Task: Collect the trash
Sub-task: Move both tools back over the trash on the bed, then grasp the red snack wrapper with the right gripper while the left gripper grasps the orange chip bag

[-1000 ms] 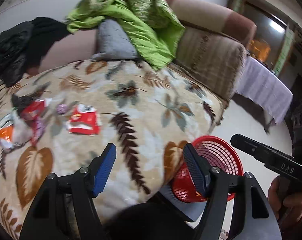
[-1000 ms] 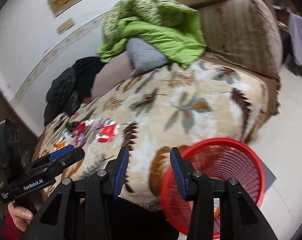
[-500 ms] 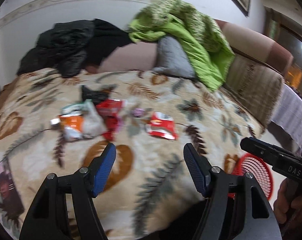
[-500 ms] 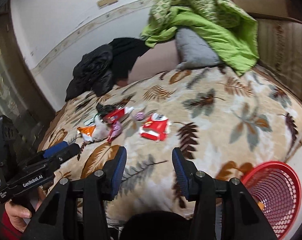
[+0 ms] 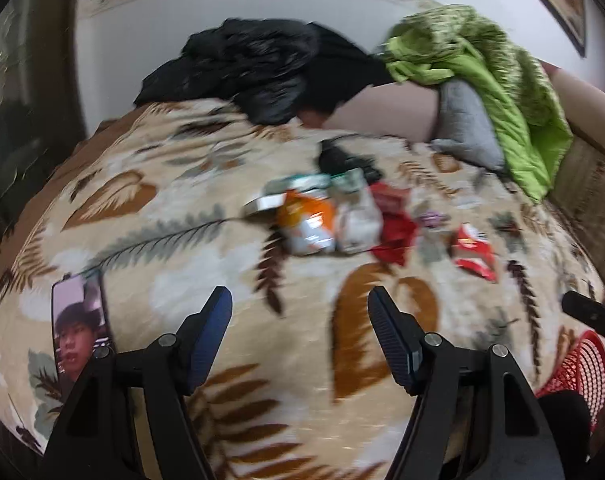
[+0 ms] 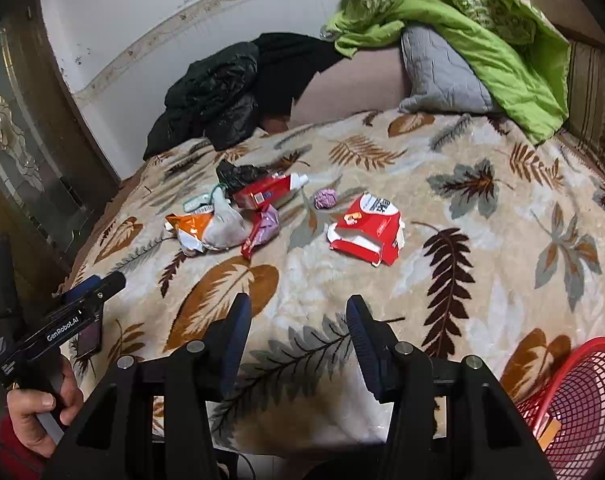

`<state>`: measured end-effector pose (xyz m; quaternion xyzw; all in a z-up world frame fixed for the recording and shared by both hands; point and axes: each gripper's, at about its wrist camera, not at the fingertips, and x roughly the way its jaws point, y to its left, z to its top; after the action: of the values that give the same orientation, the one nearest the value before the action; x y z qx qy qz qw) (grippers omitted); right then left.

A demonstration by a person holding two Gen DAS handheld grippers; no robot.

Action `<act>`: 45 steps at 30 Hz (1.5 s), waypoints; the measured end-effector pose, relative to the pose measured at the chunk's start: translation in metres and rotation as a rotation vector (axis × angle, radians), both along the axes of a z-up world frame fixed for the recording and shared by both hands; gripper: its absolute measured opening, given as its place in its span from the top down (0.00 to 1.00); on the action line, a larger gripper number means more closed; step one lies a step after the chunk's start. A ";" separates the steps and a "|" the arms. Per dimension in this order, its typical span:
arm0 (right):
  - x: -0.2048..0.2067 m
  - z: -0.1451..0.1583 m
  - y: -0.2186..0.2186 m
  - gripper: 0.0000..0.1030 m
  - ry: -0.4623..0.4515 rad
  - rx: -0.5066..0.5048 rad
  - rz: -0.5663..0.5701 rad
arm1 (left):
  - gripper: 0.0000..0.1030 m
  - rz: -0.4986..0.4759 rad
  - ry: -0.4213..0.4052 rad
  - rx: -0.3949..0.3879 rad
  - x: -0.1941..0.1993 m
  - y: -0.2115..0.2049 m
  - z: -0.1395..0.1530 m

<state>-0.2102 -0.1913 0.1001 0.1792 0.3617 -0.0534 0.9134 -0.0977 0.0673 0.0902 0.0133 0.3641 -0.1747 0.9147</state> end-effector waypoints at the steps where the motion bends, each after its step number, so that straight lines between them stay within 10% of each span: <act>1: 0.003 -0.002 -0.003 0.49 0.005 0.005 -0.008 | 0.33 0.015 0.015 0.002 0.005 0.006 -0.005; 23: 0.160 -0.088 -0.083 0.21 0.293 0.109 -0.159 | 0.31 0.055 0.151 -0.120 0.050 0.016 -0.034; 26: 0.163 -0.087 -0.071 0.45 0.257 0.055 -0.158 | 0.29 0.060 0.161 -0.138 0.056 0.013 -0.035; 32: 0.149 -0.074 -0.062 0.57 0.162 0.048 -0.125 | 0.29 0.081 0.168 -0.164 0.077 0.005 -0.036; 45: 0.139 -0.043 -0.034 0.58 -0.004 -0.019 -0.037 | 0.39 0.058 0.224 -0.199 0.149 -0.036 -0.060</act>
<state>-0.0716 -0.2252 0.0572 0.1773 0.3561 -0.0732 0.9145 0.0509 0.0311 0.0303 -0.1076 0.4448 -0.1837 0.8699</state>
